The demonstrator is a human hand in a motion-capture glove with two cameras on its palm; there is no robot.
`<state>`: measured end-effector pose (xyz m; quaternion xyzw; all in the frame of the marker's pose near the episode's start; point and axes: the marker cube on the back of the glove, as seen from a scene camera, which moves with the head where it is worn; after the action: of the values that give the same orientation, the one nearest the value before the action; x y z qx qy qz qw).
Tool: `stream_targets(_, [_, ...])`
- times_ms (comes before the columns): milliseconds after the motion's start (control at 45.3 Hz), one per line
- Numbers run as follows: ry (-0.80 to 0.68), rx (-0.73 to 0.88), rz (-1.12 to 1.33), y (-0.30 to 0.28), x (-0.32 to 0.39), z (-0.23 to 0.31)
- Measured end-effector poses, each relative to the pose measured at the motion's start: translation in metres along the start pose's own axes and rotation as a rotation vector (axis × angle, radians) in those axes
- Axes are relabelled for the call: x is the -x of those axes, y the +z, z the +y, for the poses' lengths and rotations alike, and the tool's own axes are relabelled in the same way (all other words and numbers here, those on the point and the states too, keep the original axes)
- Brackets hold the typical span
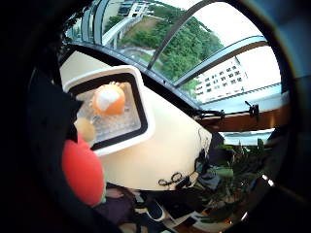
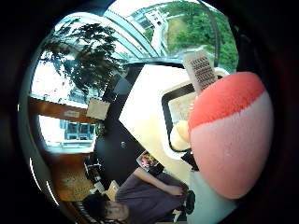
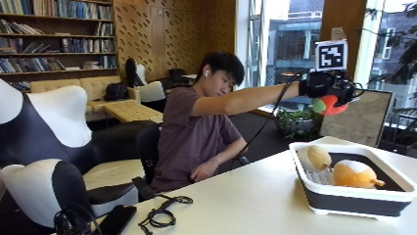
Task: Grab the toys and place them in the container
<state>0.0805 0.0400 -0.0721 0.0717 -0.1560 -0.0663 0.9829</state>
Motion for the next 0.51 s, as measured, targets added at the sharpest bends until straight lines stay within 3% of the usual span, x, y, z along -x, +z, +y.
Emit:
stream_targets(154, [0.057,0.003,0.076,0.012,0.044,-0.032])
stream_targets(265, [-0.083,0.059,-0.076,0.034,0.091,-0.037])
stream_targets(375, [0.01,0.243,0.063,0.075,0.088,-0.042])
stream_targets(507, [-0.049,0.223,-0.008,0.089,0.103,-0.042])
